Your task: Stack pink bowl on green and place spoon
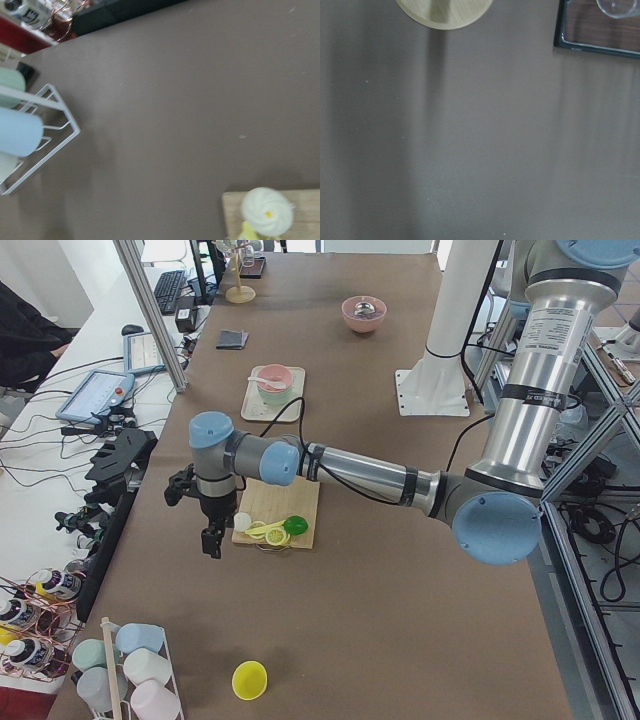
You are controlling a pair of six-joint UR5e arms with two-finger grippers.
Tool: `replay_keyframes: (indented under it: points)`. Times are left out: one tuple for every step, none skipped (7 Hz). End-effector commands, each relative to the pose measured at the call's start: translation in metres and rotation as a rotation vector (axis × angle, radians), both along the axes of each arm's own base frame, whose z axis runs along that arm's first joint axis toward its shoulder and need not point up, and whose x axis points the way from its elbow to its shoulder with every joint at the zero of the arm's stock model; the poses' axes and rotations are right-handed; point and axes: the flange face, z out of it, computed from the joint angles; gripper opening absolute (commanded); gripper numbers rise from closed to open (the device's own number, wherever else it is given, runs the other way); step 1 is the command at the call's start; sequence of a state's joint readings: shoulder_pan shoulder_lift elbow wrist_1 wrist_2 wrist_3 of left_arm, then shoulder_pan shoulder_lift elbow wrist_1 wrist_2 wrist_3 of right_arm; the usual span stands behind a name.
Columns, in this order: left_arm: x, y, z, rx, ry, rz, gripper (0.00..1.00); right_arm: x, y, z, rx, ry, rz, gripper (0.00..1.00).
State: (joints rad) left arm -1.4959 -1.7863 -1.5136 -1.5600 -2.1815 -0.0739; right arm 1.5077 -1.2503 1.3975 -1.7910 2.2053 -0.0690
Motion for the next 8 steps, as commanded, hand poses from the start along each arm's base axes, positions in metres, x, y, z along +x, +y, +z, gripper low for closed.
replay_keyframes:
  points:
    - [-0.048, 0.013, 0.039, -0.036, 0.085, -0.001, 0.99, 0.021, 0.029, 0.026, -0.051, -0.119, 0.053, 1.00]
    - [-0.058, 0.022, 0.045, -0.031, 0.095, -0.008, 0.98, 0.019, 0.029, 0.023, -0.060, -0.121, 0.068, 1.00]
    - [-0.058, 0.044, 0.068, -0.021, 0.095, -0.008, 0.99, 0.019, 0.031, 0.026, -0.076, -0.119, 0.084, 1.00]
    - [-0.058, 0.050, 0.070, 0.023, 0.095, -0.008, 0.99, 0.019, 0.033, 0.026, -0.079, -0.123, 0.088, 1.00]
    - [-0.057, 0.051, 0.065, 0.032, 0.097, -0.013, 0.99, 0.018, 0.033, 0.025, -0.080, -0.138, 0.089, 1.00]
    - [-0.057, 0.051, 0.065, 0.025, 0.097, -0.012, 0.98, 0.016, 0.032, 0.024, -0.096, -0.149, 0.108, 1.00]
    - [-0.056, 0.052, 0.065, 0.020, 0.111, -0.012, 0.99, 0.014, 0.031, 0.022, -0.102, -0.151, 0.115, 1.00]
    - [-0.052, 0.053, 0.065, 0.015, 0.164, -0.009, 0.99, 0.012, 0.029, 0.023, -0.092, -0.153, 0.111, 1.00]
